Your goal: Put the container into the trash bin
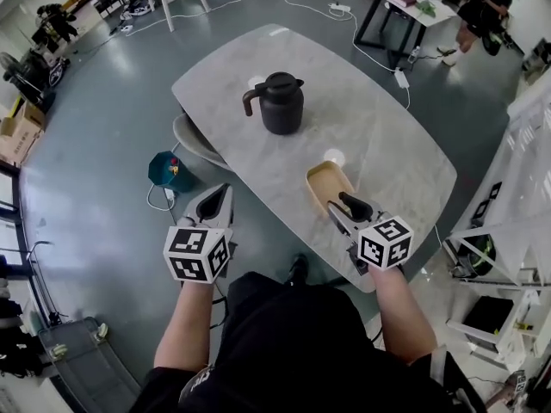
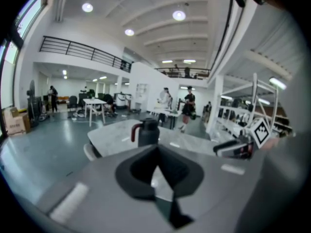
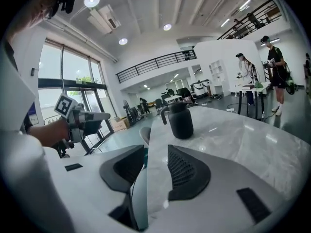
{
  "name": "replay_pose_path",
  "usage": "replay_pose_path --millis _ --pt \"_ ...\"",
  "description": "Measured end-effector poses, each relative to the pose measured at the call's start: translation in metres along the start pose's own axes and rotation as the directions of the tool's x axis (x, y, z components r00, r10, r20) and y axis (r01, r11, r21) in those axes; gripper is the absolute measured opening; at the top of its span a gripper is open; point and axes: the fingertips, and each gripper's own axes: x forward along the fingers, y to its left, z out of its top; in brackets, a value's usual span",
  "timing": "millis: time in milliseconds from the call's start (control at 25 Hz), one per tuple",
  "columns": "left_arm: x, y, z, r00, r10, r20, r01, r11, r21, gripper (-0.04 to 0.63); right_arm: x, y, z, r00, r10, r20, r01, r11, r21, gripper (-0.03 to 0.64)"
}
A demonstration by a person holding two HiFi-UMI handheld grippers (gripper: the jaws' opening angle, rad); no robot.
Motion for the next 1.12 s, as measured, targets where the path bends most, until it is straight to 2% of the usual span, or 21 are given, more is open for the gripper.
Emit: replay_pose_path --millis 120,240,560,840,1120 --pt "0.014 0.002 -0.002 1.0 0.012 -0.016 -0.012 1.0 -0.009 0.009 0.02 -0.014 -0.02 0.995 0.003 -0.096 -0.005 1.0 -0.016 0.169" --pt "0.026 0.005 -0.008 0.999 0.007 -0.038 -0.008 1.0 -0.029 0.009 0.039 -0.024 -0.045 0.979 -0.009 -0.204 -0.004 0.998 -0.062 0.189" --pt "0.043 0.014 -0.021 0.998 -0.001 -0.065 -0.003 0.997 -0.072 0.009 0.075 -0.037 -0.108 0.902 -0.07 -0.426 -0.015 0.981 -0.194 0.201" --pt "0.04 0.02 -0.022 0.998 0.005 -0.059 -0.01 0.996 -0.087 0.009 0.094 -0.052 -0.133 0.844 -0.155 -0.513 0.044 0.974 -0.223 0.15" --pt "0.026 0.028 -0.027 0.997 0.038 -0.065 -0.044 0.994 -0.096 0.009 0.103 -0.059 -0.144 0.808 -0.189 -0.558 0.044 0.964 -0.261 0.127"
